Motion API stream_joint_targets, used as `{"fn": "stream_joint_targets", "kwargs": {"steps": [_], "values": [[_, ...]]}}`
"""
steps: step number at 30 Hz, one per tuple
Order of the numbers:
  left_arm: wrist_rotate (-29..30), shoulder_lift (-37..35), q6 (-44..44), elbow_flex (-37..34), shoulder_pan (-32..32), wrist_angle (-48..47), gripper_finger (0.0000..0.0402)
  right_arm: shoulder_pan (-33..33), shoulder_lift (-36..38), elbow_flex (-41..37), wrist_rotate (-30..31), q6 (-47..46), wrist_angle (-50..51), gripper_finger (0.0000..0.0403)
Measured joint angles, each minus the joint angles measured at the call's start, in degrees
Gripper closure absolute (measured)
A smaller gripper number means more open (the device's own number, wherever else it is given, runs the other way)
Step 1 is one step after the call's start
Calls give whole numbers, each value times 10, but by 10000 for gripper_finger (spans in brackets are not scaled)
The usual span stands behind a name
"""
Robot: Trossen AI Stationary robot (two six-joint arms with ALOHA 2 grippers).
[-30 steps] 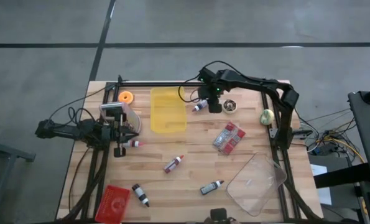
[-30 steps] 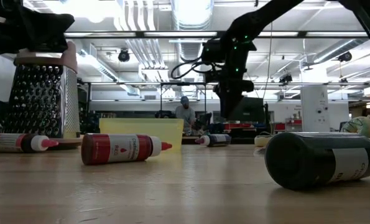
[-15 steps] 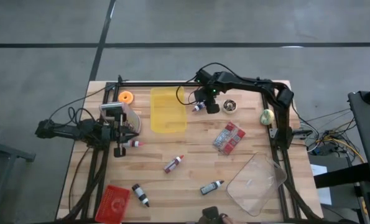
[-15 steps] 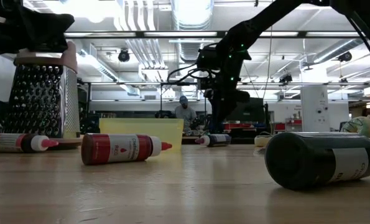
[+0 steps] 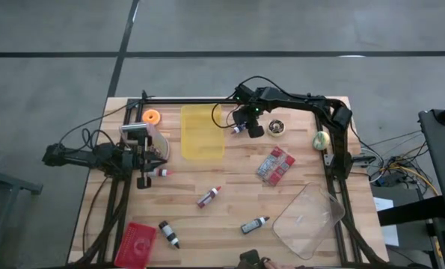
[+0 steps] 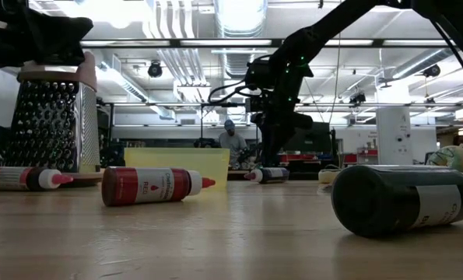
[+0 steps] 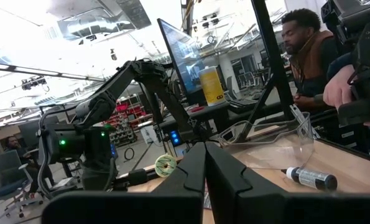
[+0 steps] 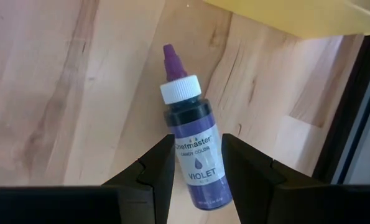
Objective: Pick & Place Food Item
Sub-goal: Put the purple food coloring into the yellow bin
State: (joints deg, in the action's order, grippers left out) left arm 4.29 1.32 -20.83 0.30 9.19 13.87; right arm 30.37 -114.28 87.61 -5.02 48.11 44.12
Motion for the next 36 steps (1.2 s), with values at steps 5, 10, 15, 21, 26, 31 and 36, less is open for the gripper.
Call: {"fn": "stream_joint_targets", "kwargs": {"steps": [5,10,15,21,26,31,36], "values": [[0,0,0,0,0,0,388,0,0,0,0,-14,-1,273],[0,0,0,0,0,0,388,0,0,-2,0,-11,1,273],[0,0,0,0,0,0,388,-1,0,-3,0,-15,3,273],[0,0,0,0,0,0,388,-1,0,-3,0,-79,-5,273],[0,0,0,0,0,0,388,0,-1,-3,0,-65,1,273],[0,0,0,0,0,0,388,-1,-1,-5,0,5,7,260],[0,0,0,0,0,0,388,-1,-4,-5,-6,-6,7,218]]}}
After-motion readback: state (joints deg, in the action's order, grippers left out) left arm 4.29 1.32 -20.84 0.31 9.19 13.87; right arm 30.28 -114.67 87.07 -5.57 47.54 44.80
